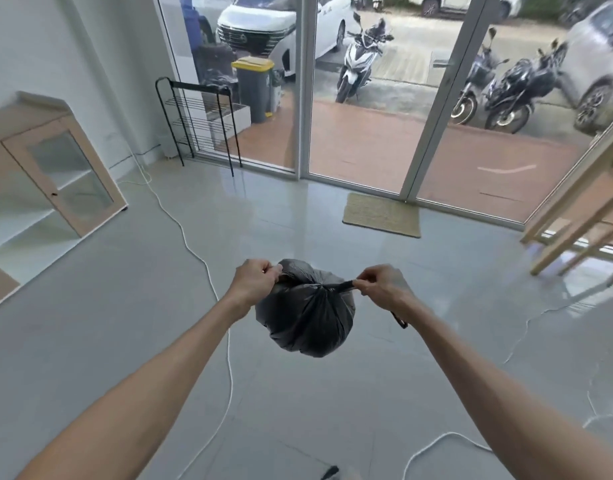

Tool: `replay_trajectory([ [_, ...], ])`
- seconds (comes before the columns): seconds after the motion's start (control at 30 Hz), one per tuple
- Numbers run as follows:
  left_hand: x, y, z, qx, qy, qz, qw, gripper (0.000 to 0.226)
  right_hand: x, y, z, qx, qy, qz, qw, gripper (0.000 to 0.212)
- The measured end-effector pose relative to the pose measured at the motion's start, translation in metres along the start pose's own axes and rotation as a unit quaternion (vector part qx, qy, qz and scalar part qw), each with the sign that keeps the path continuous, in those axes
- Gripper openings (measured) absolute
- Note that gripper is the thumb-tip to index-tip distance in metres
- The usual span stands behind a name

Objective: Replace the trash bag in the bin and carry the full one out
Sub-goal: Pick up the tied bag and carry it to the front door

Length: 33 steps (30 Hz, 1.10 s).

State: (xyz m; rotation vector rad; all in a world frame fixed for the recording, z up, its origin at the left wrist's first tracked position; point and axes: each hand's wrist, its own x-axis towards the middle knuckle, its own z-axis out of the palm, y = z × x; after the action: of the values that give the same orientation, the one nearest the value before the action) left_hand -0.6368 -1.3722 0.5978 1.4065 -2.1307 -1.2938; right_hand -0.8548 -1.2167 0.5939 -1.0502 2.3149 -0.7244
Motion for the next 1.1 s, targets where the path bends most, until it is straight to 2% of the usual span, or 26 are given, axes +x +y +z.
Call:
replay_trajectory([
  [0.2,0.131,0.037,0.001,0.008,-0.007,0.011,1.000,0.035,0.122,-0.005,-0.022,0.004,0.000,0.000,1.000,0.015],
  [0.3,0.167,0.048,0.002,0.019,-0.007,0.011,1.000,0.035,0.163,-0.004,-0.029,0.001,-0.007,-0.001,1.000,0.014],
  [0.4,0.227,0.062,0.003,0.029,-0.016,-0.018,0.999,0.033,0.230,-0.009,-0.040,-0.009,-0.029,0.001,1.000,0.016],
  [0.63,0.347,0.075,-0.004,-0.007,0.024,-0.062,0.998,0.045,0.363,-0.031,-0.052,-0.033,-0.032,0.033,0.998,0.034],
  [0.83,0.462,0.087,-0.026,0.003,0.018,-0.049,0.999,0.039,0.466,-0.066,-0.056,-0.049,-0.013,0.058,0.997,0.048],
  [1.1,0.619,0.115,-0.062,-0.002,-0.030,-0.019,0.999,0.036,0.588,-0.108,-0.049,0.109,0.013,0.119,0.987,0.035],
])
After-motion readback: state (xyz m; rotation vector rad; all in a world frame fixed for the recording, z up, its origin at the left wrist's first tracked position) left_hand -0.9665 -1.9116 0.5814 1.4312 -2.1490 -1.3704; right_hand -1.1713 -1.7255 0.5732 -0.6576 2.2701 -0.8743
